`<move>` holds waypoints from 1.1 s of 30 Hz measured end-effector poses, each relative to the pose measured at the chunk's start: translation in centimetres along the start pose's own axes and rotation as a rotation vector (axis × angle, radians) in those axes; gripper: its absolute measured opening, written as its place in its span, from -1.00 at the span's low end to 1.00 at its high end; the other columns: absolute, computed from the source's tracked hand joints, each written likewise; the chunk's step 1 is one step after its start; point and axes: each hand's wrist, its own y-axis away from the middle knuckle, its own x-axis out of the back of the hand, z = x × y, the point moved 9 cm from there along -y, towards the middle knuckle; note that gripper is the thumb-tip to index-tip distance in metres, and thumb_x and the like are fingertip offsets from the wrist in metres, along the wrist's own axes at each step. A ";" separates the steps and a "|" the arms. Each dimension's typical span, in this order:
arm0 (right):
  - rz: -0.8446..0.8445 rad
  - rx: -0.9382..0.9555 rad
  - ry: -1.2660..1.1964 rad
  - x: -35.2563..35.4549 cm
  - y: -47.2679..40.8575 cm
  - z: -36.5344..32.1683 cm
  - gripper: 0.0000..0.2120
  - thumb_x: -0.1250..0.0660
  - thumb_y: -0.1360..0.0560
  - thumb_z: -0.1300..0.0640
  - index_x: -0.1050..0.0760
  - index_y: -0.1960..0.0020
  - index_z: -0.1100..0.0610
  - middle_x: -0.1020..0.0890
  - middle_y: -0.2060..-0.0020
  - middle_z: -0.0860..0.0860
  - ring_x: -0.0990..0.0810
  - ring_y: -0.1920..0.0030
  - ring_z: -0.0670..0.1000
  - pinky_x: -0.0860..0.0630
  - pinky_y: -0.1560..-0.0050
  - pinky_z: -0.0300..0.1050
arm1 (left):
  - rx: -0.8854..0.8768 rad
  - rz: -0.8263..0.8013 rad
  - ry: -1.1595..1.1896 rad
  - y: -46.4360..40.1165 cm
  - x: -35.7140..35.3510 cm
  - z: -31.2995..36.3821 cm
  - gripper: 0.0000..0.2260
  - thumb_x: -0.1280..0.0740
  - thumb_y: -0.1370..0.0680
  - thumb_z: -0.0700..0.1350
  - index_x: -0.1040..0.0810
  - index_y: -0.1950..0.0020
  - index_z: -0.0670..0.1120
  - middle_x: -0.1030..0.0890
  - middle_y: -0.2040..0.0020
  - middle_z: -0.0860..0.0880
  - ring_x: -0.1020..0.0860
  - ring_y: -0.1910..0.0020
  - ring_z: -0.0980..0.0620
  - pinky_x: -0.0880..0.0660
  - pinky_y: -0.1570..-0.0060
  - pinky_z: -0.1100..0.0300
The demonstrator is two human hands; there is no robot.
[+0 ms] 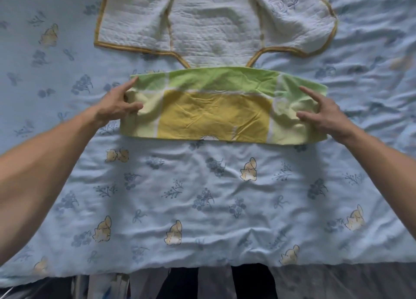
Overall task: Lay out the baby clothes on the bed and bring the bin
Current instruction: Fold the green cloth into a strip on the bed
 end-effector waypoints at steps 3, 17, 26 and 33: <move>0.056 -0.004 -0.145 1.0 0.0 0.0 -0.44 -0.39 -0.47 0.24 -0.35 -0.42 0.00 -0.53 -0.24 0.05 -0.50 -0.15 -0.06 -0.45 -0.06 -0.48 | -0.022 0.110 0.148 0.4 1.0 -0.4 -0.30 -0.38 -0.50 -0.26 -0.11 -0.54 0.01 -0.39 -0.39 -0.16 -0.41 -0.21 0.05 -0.34 -0.28 0.21; 0.370 0.032 0.547 1.5 3.6 -3.1 -0.36 -0.39 -0.42 0.04 -0.24 -0.44 0.02 -0.30 -0.36 0.19 -0.39 -0.26 0.24 -0.42 -0.13 0.16 | -0.080 0.578 -0.403 5.7 -1.3 0.4 -0.42 -0.38 -0.49 0.02 -0.27 -0.47 -0.02 -0.20 -0.46 -0.19 -0.21 -0.41 -0.20 -0.21 -0.36 -0.02; -0.200 0.071 0.693 -7.6 6.4 2.2 -0.32 -0.15 -0.57 -0.12 0.17 -0.54 -0.08 0.24 -0.54 0.01 0.21 -0.54 0.05 0.03 -0.44 0.29 | -0.098 0.194 -0.508 5.0 -7.2 -1.2 -0.04 -0.34 -0.35 0.35 0.05 -0.56 -0.02 0.08 -0.56 -0.12 0.07 -0.53 -0.15 0.08 -0.46 -0.12; -0.228 0.016 0.632 -7.7 6.9 1.6 -0.24 -0.24 -0.54 -0.08 0.16 -0.55 -0.06 0.27 -0.53 0.01 0.24 -0.53 0.05 0.06 -0.46 0.27 | 0.191 0.395 0.162 7.3 -6.8 -5.0 -0.38 -0.47 -0.42 0.03 -0.36 -0.36 -0.23 -0.30 -0.42 -0.19 -0.31 -0.39 -0.14 -0.27 -0.39 0.07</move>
